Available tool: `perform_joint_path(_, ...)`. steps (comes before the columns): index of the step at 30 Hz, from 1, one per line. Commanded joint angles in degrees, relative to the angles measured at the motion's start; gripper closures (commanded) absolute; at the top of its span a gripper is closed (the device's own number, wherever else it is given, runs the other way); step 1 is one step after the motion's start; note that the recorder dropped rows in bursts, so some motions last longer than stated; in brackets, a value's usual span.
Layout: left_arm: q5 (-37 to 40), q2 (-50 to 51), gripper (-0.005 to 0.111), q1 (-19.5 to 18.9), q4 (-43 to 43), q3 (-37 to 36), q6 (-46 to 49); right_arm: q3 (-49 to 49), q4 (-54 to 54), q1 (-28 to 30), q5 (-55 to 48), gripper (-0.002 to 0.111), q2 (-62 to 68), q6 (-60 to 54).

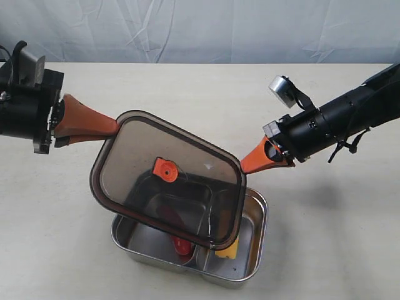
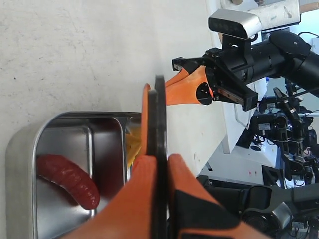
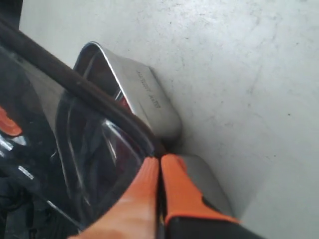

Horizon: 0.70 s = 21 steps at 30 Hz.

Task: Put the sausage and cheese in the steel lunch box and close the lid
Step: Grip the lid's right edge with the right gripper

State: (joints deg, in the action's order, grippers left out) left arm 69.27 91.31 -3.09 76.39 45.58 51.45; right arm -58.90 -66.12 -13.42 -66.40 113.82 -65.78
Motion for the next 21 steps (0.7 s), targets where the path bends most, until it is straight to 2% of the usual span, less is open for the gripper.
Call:
perform_joint_path(1, 0.7, -0.3, 0.107, 0.3, 1.4, 0.0, -0.1, -0.1, -2.8, -0.3, -3.6, 0.109, -0.3, -0.6)
perform_joint_path(11, 0.7, -0.7, 0.107, 0.3, 1.4, 0.0, -0.1, -0.2, -2.2, -0.2, -3.6, 0.109, -1.6, -0.3)
perform_joint_path(16, 0.7, -2.5, 0.107, 0.3, 1.4, 0.0, -0.5, -0.2, -2.3, 1.4, -2.0, 0.109, -1.7, 3.5)
perform_joint_path(18, 0.7, -3.1, 0.107, 0.3, 1.4, 0.0, -0.7, -0.3, -2.1, 3.0, -1.9, 0.102, -2.0, 3.9)
perform_joint_path(21, 0.7, -3.7, 0.107, 0.3, 1.4, 0.0, -1.5, -0.3, -2.1, 5.5, -1.8, 0.079, -2.6, 4.7)
